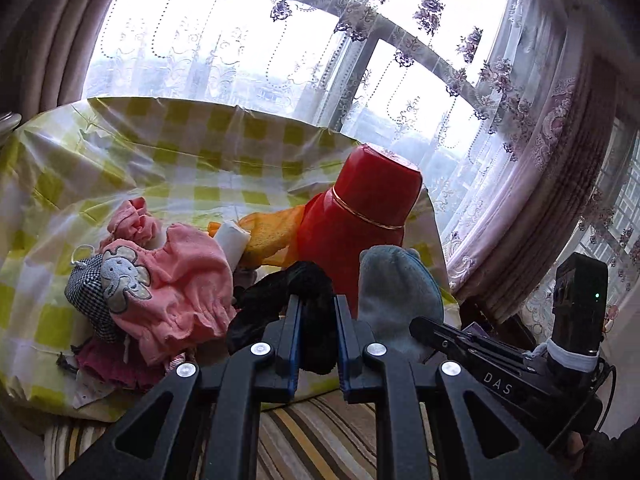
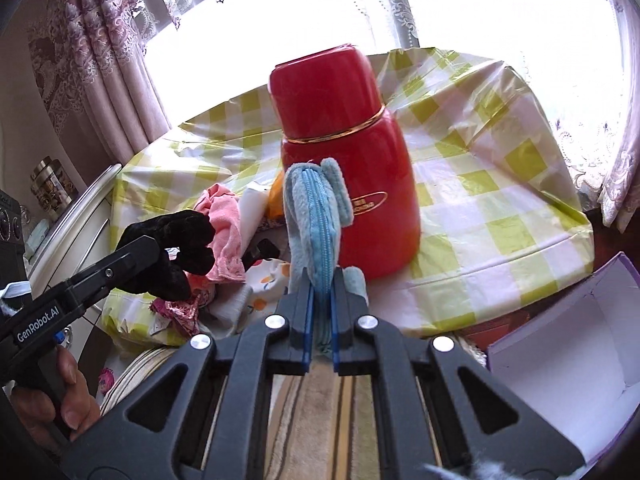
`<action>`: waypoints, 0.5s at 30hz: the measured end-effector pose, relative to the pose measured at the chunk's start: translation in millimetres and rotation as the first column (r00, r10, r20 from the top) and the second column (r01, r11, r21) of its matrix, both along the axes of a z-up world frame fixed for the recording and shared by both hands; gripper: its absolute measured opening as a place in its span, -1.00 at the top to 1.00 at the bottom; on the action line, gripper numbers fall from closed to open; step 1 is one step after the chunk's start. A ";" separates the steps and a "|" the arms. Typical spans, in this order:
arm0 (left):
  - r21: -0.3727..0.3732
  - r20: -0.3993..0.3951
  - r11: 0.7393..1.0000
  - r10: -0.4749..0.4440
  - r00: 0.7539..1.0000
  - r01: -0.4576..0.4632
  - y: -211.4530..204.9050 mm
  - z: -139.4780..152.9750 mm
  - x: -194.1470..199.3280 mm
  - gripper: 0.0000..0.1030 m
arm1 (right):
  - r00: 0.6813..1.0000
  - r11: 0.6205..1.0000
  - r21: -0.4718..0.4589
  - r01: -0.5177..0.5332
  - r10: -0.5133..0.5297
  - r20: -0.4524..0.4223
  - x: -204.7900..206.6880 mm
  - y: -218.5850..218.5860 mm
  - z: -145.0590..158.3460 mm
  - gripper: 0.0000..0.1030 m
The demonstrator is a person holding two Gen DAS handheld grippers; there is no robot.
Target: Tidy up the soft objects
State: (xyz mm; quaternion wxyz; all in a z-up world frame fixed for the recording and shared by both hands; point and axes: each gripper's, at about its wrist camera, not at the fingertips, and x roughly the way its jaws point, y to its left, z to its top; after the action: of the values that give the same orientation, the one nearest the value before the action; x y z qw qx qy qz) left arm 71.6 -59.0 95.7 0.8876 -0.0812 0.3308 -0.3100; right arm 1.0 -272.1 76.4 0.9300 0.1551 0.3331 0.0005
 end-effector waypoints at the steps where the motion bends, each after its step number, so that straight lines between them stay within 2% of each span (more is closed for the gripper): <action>1: 0.000 0.001 1.000 -0.026 1.000 0.026 -9.6 1.5 -4.7 0.70 | 1.000 1.000 -0.017 0.024 -0.024 -0.007 -7.3 -9.5 0.8 0.83; 8: -0.002 -0.011 0.977 -0.213 0.977 0.213 -84.6 5.4 -36.5 0.70 | 0.974 0.975 -0.086 0.203 -0.210 -0.084 -54.8 -86.9 -7.2 0.83; 15: -0.005 -0.045 0.935 -0.355 0.934 0.355 -153.8 2.1 -62.7 0.66 | 0.914 0.927 -0.150 0.343 -0.366 -0.173 -87.7 -148.3 -18.8 0.77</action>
State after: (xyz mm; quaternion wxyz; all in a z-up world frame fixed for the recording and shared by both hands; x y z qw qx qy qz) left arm 8.9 -212.8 97.8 0.8094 -0.0255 0.3607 -0.4627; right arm -86.7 -420.5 57.6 0.8843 0.1577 0.3898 -0.2030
